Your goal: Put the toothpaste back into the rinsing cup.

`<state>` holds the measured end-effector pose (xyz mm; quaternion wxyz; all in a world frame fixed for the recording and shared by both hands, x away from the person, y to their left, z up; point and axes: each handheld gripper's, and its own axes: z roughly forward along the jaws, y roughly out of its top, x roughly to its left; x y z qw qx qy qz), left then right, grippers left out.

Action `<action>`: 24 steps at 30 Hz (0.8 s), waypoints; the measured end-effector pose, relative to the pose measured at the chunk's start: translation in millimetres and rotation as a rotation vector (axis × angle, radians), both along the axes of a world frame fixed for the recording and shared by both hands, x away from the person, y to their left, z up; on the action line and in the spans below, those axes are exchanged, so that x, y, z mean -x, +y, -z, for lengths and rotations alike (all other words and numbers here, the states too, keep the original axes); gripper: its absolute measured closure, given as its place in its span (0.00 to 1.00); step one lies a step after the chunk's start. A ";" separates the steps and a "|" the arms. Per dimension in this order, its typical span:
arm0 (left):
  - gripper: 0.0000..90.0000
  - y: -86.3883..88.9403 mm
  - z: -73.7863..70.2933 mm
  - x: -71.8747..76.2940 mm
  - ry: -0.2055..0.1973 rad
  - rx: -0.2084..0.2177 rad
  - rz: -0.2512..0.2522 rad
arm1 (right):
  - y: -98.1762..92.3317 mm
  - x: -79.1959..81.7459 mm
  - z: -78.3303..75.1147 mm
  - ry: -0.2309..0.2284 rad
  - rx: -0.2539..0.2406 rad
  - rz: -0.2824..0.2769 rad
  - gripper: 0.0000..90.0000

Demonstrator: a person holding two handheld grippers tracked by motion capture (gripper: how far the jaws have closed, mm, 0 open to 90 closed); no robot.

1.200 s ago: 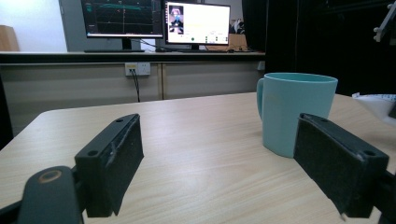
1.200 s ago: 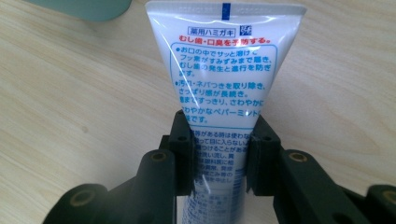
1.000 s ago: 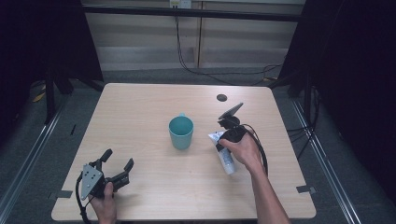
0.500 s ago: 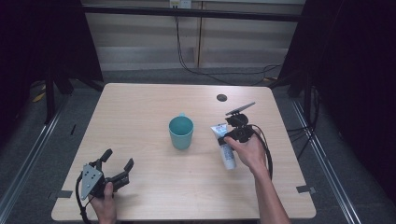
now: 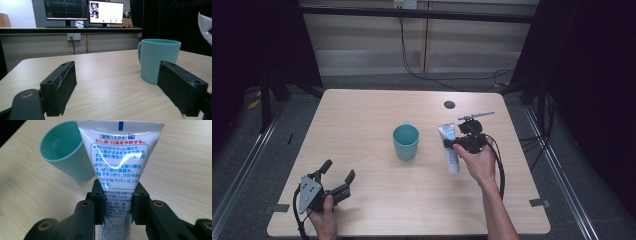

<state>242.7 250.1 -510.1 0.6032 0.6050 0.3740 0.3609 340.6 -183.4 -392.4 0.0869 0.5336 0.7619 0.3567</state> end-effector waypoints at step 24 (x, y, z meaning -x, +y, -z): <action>0.18 -0.2 0.1 0.2 0.002 -0.001 -0.001 | -1.8 15.4 -12.2 -0.289 -0.104 0.020 0.77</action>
